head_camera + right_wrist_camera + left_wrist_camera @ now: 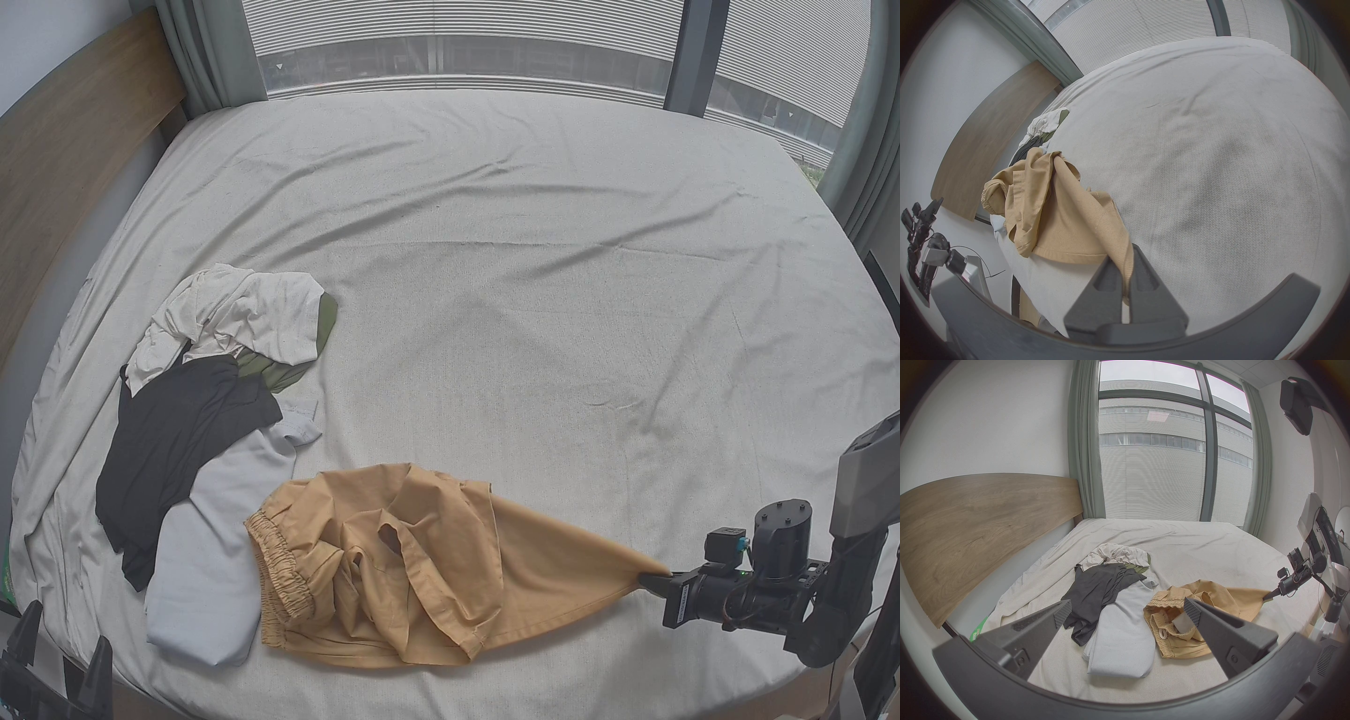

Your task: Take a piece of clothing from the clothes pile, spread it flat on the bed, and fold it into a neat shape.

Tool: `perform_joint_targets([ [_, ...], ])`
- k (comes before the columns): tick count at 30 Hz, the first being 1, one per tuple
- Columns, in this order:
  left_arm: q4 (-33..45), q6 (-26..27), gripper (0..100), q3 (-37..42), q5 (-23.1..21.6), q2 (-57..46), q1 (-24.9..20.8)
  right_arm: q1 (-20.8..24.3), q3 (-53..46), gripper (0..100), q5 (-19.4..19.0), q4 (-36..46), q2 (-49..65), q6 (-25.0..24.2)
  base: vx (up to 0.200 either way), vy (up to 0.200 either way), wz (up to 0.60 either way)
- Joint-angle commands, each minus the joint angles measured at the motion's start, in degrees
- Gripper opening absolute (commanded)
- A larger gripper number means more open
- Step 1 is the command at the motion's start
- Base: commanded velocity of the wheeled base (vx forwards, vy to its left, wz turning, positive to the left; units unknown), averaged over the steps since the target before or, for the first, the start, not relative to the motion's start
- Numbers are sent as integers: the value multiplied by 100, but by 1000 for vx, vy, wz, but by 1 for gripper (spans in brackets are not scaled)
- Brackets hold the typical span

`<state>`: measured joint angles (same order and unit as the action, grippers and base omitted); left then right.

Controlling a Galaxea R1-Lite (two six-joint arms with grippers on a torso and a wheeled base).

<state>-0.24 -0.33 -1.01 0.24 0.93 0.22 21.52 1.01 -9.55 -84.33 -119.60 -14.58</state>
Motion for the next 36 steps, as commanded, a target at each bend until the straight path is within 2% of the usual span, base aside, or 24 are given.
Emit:
perform_joint_targets([
  [1,-2,-2,100,101,2,-84,4,-104,-101,0,-3,14,-2,8,0,0,0],
  [5,-2,-2,100,101,2,-84,4,-350,-101,0,-3,119,-2,25,0,0,0],
  [6,-2,-2,100,101,2,-84,4,-570,-101,0,-3,242,16,104,0,0,0],
  [12,-2,-2,100,101,2,-84,4,-789,-101,0,-3,391,156,113,0,0,0],
  [20,-2,7,100,101,2,-84,4,-939,-101,0,-12,892,570,113,0,0,0],
  [30,-2,15,100,101,2,-84,4,-1211,-101,0,-12,2290,1422,236,0,0,0],
  [36,-2,15,100,101,2,-84,4,-1273,-101,0,-12,2351,1422,228,0,0,0],
])
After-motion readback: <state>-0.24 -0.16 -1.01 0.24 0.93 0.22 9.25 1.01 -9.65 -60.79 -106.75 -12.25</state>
